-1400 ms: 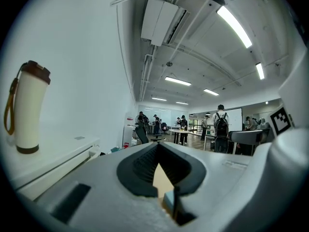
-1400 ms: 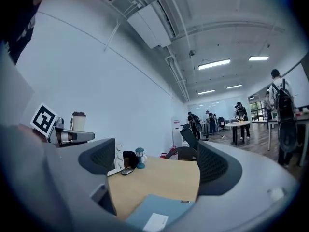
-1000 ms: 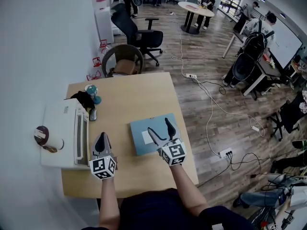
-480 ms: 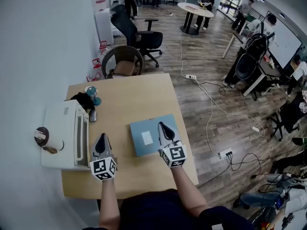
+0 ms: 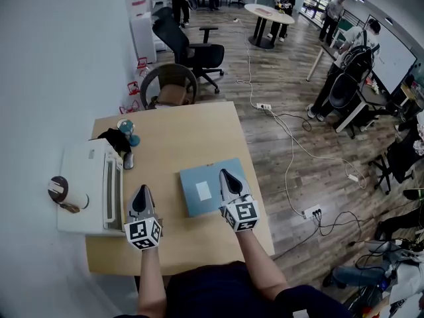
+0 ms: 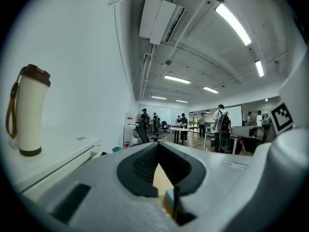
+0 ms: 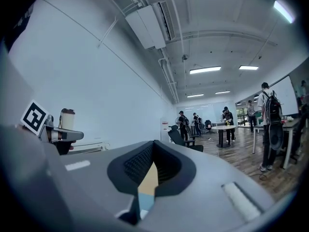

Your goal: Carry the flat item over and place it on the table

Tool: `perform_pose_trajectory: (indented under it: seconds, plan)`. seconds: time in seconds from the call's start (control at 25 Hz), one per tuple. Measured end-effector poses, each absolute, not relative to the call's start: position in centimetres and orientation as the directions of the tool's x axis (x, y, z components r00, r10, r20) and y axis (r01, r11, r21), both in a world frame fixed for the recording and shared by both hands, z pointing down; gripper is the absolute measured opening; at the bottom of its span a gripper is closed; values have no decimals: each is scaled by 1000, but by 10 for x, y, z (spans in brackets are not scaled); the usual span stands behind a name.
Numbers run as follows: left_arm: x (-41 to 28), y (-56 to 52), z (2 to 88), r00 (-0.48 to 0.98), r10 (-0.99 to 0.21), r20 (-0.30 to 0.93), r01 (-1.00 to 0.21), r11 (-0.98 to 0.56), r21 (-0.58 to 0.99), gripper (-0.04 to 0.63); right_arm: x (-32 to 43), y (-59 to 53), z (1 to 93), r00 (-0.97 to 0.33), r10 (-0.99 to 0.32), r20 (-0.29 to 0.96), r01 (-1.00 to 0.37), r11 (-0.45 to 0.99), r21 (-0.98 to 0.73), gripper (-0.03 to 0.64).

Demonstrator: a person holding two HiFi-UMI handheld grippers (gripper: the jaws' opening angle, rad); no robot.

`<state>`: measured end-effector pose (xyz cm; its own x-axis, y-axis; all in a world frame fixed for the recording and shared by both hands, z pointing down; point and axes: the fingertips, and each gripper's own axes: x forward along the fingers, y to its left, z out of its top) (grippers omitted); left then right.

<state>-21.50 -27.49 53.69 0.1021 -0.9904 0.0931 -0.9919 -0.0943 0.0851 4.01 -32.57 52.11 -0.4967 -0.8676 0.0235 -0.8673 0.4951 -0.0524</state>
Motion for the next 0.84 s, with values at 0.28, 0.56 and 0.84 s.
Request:
perform_pose_trajectory:
  seconds: [0.28, 0.56, 0.84]
  plan:
    - [-214, -276, 537, 112, -989, 96, -991, -104, 85, -5, 42, -325, 523, -499, -866, 27, -866, 497, -60, 6]
    - [-214, -274, 534, 118, -989, 85, -988, -108, 114, -5, 40, -323, 523, -507, -861, 26, -861, 505, -59, 6]
    - [-218, -276, 531, 117, -990, 73, -983, -105, 154, -5, 37, -324, 523, -511, -859, 23, -859, 509, -55, 6]
